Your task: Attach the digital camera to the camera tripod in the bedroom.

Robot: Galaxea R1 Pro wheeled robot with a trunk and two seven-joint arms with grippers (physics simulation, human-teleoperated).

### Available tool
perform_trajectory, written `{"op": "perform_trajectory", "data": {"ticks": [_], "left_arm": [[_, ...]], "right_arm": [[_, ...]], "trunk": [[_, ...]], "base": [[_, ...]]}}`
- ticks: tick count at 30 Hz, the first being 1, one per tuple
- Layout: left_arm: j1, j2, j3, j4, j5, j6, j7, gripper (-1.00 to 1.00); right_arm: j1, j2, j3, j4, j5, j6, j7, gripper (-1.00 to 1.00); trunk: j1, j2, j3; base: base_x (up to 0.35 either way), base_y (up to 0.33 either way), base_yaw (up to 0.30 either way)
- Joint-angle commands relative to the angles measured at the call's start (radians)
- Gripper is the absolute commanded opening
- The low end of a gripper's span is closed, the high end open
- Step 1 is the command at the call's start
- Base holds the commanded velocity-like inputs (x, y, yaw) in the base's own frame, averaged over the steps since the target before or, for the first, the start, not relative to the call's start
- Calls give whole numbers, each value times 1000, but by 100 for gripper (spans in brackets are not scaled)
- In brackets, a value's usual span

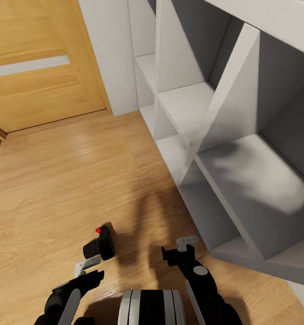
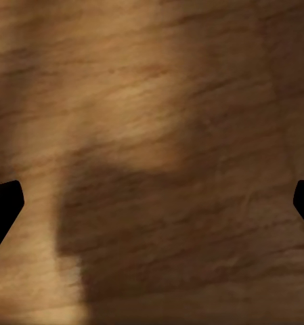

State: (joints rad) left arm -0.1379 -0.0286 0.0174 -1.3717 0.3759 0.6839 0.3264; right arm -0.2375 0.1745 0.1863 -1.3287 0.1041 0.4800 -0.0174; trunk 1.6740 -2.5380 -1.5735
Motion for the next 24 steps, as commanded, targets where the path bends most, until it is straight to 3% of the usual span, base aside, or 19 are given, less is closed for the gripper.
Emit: {"op": "perform_trajectory", "data": {"ticks": [1, 15, 18, 20, 24], "left_arm": [[0, -1, 1, -1, 11, 3, 7, 100], [-9, -7, -3, 32, 11, -19, 5, 100], [-33, -25, -6, 50, 11, -41, 5, 100], [-72, -52, -8, 93, 11, -59, 5, 100], [-157, -82, -9, 227, -1, -92, 5, 100]], "right_arm": [[0, 0, 1, -1, 10, 6, -1, 100], [0, 0, 2, -1, 7, 5, -1, 100], [0, 0, 1, -1, 7, 5, -1, 100], [0, 0, 1, -1, 7, 5, -1, 100], [0, 0, 1, -1, 9, 5, -1, 100]], "trunk": [[0, 0, -1], [0, 0, -1], [0, 0, -1], [0, 0, -1], [0, 0, -1]], "base": [[0, 0, 0], [0, 0, 0], [0, 0, 0], [0, 0, 0], [0, 0, 0]]}}
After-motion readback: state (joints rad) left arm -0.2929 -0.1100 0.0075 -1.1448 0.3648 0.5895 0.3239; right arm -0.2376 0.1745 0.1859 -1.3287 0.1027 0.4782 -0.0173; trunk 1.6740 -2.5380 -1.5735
